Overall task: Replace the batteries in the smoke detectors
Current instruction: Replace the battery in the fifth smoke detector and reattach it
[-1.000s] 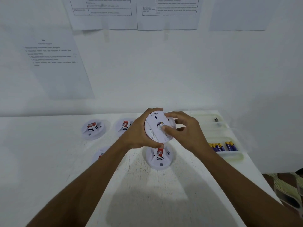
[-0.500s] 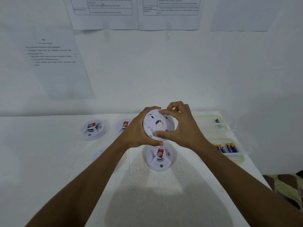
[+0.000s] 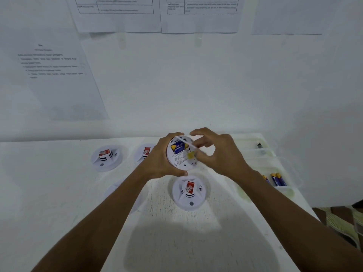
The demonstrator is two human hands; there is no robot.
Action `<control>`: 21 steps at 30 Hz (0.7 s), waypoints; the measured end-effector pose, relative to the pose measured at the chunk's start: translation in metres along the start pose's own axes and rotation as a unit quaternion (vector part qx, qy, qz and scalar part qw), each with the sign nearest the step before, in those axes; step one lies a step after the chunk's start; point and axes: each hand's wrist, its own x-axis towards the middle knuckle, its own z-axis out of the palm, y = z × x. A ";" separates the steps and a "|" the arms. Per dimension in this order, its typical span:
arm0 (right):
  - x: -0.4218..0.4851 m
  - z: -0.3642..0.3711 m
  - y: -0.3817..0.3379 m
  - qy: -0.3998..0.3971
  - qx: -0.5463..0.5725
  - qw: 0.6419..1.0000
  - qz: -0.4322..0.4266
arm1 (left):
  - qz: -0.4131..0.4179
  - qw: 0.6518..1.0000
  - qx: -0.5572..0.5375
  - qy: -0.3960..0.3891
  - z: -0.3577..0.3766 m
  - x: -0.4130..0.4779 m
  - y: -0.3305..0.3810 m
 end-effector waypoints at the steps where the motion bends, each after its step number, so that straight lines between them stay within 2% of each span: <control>1: 0.003 -0.003 0.005 0.013 0.015 1.000 0.002 | -0.006 1.000 0.011 0.003 -0.002 0.001 -0.005; 3: 0.011 -0.009 0.019 0.028 0.042 0.998 0.023 | -0.008 1.000 0.023 0.013 -0.007 0.001 -0.013; 5: 0.018 -0.015 0.037 0.010 0.051 0.997 0.057 | -0.003 0.999 0.027 0.027 -0.014 -0.001 -0.020; 11: 0.036 0.000 0.083 -0.168 -0.032 0.976 0.137 | 0.010 0.998 0.034 0.045 -0.023 -0.007 -0.032; 13: 0.042 0.013 0.092 -0.199 -0.063 0.967 0.148 | 0.014 0.999 0.029 0.039 -0.022 -0.006 -0.030; 18: 0.041 0.028 0.101 -0.171 -0.115 0.969 0.137 | 0.028 0.999 0.035 0.007 -0.020 -0.003 -0.029; 21: 0.033 0.024 0.094 -0.091 -0.086 0.985 0.117 | 0.034 0.999 0.037 0.000 -0.017 0.001 -0.025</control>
